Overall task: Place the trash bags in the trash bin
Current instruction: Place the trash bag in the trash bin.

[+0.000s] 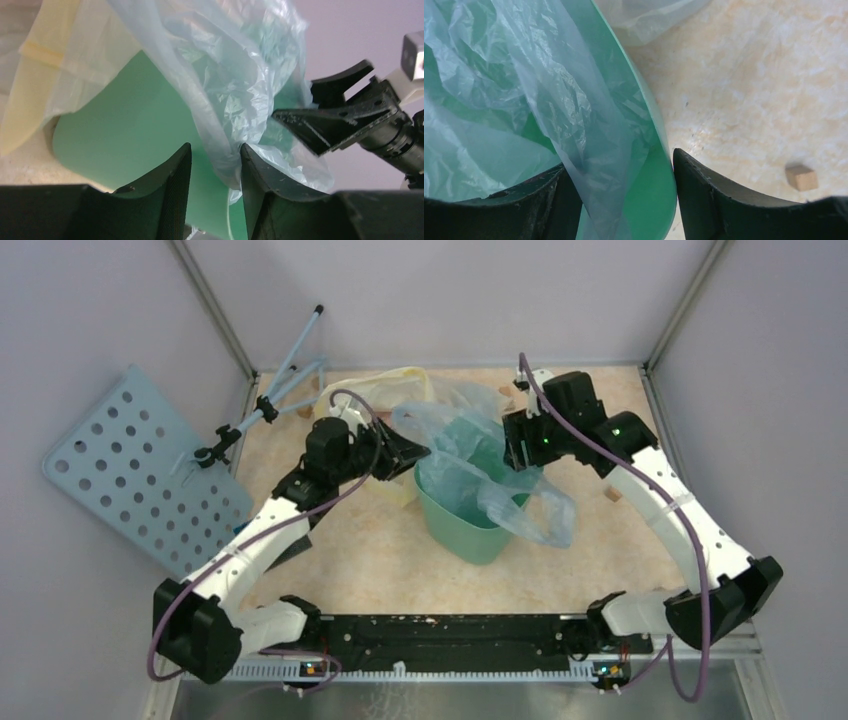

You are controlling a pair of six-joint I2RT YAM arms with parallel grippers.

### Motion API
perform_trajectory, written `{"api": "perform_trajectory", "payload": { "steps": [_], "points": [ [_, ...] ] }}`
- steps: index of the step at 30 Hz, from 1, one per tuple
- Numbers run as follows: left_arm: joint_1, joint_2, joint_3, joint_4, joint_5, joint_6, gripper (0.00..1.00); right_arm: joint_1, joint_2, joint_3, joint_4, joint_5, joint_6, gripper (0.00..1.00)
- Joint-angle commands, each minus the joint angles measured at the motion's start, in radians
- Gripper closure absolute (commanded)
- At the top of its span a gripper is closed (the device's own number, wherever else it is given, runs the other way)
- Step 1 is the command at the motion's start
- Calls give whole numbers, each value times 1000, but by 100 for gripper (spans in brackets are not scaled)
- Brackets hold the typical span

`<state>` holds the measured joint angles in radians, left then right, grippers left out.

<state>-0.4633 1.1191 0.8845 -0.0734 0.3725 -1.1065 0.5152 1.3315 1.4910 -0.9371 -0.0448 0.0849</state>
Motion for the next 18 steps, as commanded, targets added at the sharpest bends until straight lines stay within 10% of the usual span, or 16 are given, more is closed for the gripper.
{"api": "perform_trajectory", "payload": {
  "steps": [1, 18],
  "points": [
    [21, 101, 94, 127, 119, 79, 54, 39, -103, -66, -10, 2, 169, 34],
    [46, 254, 344, 37, 44, 266, 48, 157, -220, -97, -44, 214, 311, 21]
  ]
}}
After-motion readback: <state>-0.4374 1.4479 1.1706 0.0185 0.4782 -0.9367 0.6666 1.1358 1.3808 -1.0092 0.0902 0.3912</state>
